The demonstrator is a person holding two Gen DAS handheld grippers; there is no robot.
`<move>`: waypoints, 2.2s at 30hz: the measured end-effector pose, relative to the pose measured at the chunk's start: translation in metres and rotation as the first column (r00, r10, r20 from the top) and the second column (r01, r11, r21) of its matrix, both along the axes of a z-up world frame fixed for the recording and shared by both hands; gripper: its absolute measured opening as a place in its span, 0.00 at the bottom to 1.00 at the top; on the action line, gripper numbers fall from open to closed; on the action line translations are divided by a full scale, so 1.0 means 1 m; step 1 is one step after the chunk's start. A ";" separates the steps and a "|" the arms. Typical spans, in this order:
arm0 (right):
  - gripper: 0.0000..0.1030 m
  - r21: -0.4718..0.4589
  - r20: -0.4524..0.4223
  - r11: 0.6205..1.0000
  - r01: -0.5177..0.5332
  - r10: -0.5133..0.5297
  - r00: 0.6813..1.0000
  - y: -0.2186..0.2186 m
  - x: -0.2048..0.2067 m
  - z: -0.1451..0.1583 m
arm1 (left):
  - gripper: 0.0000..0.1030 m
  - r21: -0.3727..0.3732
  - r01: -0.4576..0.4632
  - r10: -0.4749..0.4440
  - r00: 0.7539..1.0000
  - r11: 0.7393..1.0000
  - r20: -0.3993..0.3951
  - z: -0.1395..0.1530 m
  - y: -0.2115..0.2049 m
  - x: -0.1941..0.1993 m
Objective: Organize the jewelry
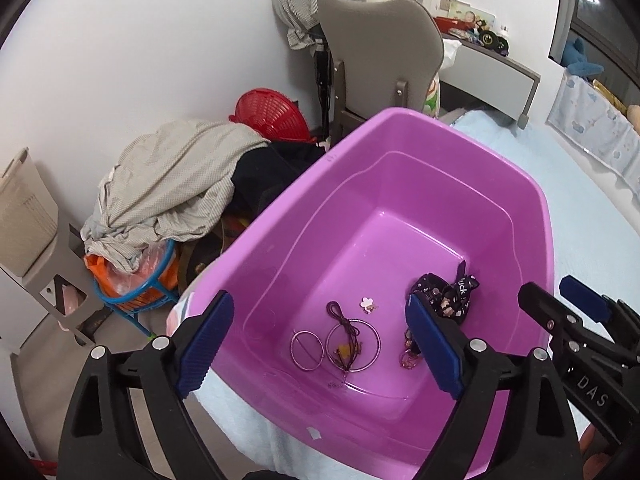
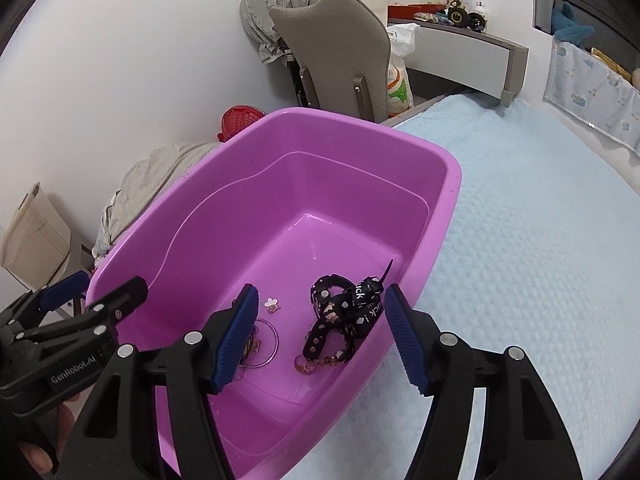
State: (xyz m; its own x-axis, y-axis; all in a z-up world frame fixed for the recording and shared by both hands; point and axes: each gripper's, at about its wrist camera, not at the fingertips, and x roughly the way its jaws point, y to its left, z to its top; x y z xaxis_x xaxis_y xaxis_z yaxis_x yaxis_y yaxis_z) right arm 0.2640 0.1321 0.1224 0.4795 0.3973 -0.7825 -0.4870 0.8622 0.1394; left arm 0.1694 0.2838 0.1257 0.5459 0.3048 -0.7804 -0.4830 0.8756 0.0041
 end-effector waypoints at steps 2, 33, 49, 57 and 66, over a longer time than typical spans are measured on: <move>0.61 0.000 0.003 1.000 0.002 -0.002 1.000 -0.002 -0.002 0.001 | 0.84 0.014 0.002 -0.002 1.000 1.000 0.006 0.003 -0.002 -0.001; 0.62 -0.004 0.056 0.999 0.048 -0.048 0.997 -0.019 -0.046 0.015 | 0.87 0.036 -0.018 0.016 0.998 0.999 0.057 0.022 -0.016 -0.033; 0.62 -0.013 0.087 0.999 0.050 -0.049 0.995 -0.017 -0.056 0.026 | 0.87 0.045 -0.012 0.009 0.998 0.999 0.066 0.028 -0.021 -0.039; 0.62 -0.020 0.092 0.999 0.041 -0.039 0.995 -0.014 -0.056 0.029 | 0.87 0.045 -0.019 0.016 0.997 0.999 0.069 0.030 -0.019 -0.041; 0.62 -0.027 0.094 0.999 0.037 -0.034 0.995 -0.010 -0.055 0.029 | 0.87 0.042 -0.019 0.016 0.998 0.999 0.067 0.031 -0.018 -0.041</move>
